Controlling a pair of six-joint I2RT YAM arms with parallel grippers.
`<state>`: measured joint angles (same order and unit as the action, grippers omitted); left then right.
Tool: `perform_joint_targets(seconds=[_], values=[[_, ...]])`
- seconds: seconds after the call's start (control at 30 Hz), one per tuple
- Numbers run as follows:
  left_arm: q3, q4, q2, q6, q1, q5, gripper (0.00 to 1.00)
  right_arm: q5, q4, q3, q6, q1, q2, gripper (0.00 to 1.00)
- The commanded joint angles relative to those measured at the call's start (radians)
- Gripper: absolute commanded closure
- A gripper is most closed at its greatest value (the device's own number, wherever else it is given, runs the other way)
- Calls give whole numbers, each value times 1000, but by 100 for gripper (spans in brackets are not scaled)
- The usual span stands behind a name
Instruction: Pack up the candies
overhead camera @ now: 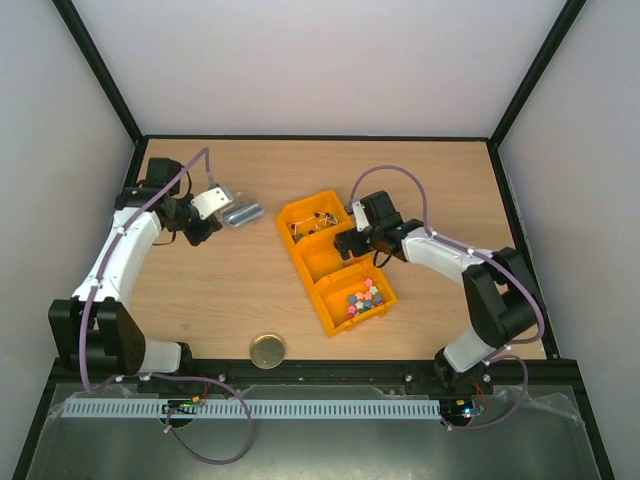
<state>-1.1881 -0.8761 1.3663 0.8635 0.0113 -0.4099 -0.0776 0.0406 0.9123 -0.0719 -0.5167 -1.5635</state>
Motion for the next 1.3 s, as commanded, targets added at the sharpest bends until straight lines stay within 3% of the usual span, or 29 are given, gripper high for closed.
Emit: perform_joint_targets(seconds=[0.0, 0.27, 0.4, 0.7, 0.83, 1.1, 1.27], values=[[10, 26, -34, -20, 4, -22, 98, 50, 35, 54, -57, -21, -80, 1], [30, 34, -56, -39, 4, -8, 98, 139, -22, 133, -211, -21, -196, 0], [32, 37, -54, -41, 4, -2, 98, 161, -34, 177, -256, -9, -243, 12], [19, 28, -38, -44, 4, -10, 98, 134, -31, 331, -259, 77, -377, 21], [-30, -47, -24, -4, 18, -75, 98, 38, -33, 407, -233, 106, -421, 19], [-123, -266, 35, 35, 246, -31, 98, -152, 54, 423, -142, 118, -313, 3], [-154, -287, 73, -2, 402, 64, 98, -223, 174, 328, -112, 144, -177, 2]])
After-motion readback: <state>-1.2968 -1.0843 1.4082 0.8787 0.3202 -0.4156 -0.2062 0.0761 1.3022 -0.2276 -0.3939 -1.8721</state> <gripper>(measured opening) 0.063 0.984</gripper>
